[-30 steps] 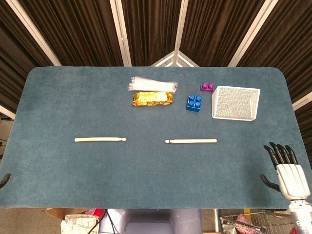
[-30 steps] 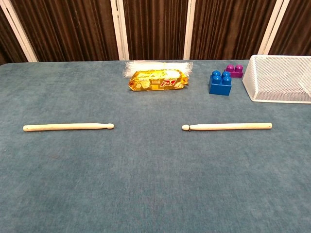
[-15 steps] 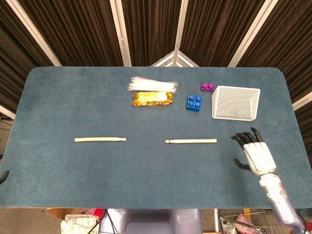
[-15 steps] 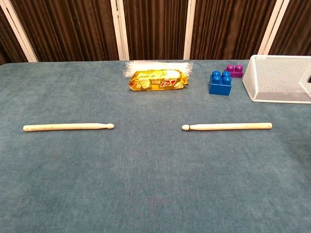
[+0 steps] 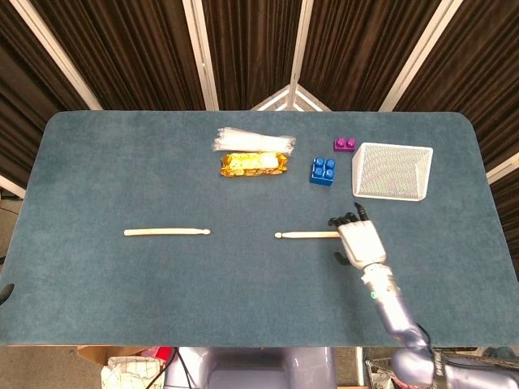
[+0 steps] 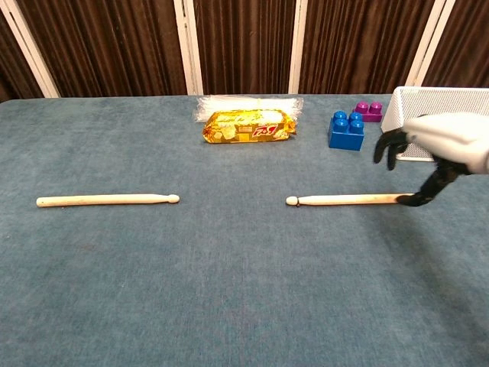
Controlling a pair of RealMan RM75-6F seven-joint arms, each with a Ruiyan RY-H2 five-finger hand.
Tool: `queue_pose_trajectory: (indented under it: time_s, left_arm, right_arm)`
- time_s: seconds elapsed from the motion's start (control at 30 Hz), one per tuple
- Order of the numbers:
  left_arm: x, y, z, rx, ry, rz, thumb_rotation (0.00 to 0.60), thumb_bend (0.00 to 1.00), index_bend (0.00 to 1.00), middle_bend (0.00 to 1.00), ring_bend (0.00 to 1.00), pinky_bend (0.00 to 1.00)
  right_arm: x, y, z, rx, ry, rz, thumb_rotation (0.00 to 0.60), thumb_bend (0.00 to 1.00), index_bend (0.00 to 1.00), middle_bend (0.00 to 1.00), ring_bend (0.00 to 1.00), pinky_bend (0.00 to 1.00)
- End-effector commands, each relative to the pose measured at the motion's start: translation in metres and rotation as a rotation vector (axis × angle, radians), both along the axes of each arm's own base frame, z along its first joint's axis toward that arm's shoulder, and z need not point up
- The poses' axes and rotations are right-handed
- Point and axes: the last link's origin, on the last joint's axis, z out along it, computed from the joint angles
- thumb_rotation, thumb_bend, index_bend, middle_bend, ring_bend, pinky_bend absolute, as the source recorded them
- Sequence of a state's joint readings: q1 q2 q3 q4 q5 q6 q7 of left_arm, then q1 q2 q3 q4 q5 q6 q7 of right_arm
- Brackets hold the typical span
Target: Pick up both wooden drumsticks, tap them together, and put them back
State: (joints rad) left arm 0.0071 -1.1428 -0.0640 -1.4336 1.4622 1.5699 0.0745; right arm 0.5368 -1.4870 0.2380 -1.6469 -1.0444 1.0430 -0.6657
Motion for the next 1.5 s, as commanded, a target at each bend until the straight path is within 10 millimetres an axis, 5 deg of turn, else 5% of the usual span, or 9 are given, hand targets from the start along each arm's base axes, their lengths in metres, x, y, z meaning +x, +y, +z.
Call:
queue_pose_trajectory:
  time_s: [0.03, 0.6, 1.5]
  left_arm:
    - [-0.002, 0.001, 0.001, 0.000, -0.002, 0.009, 0.600, 0.31, 0.06, 0.00, 0.00, 0.00]
    - [-0.006, 0.006, -0.005, -0.018, 0.010, 0.026, 0.600, 0.31, 0.06, 0.00, 0.00, 0.00]
    - [-0.006, 0.008, -0.009, -0.029, 0.013, 0.034, 0.600, 0.31, 0.06, 0.00, 0.00, 0.00]
  right_arm:
    - [0.006, -0.010, -0.016, 0.008, 0.036, -0.006, 0.600, 0.34, 0.36, 0.39, 0.25, 0.00]
    - [-0.009, -0.034, -0.045, -0.006, 0.111, -0.063, 0.600, 0.39, 0.41, 0.44, 0.27, 0.00]
    - [-0.011, -0.031, -0.056, 0.004, 0.117, -0.041, 0.600, 0.40, 0.49, 0.49, 0.29, 0.00]
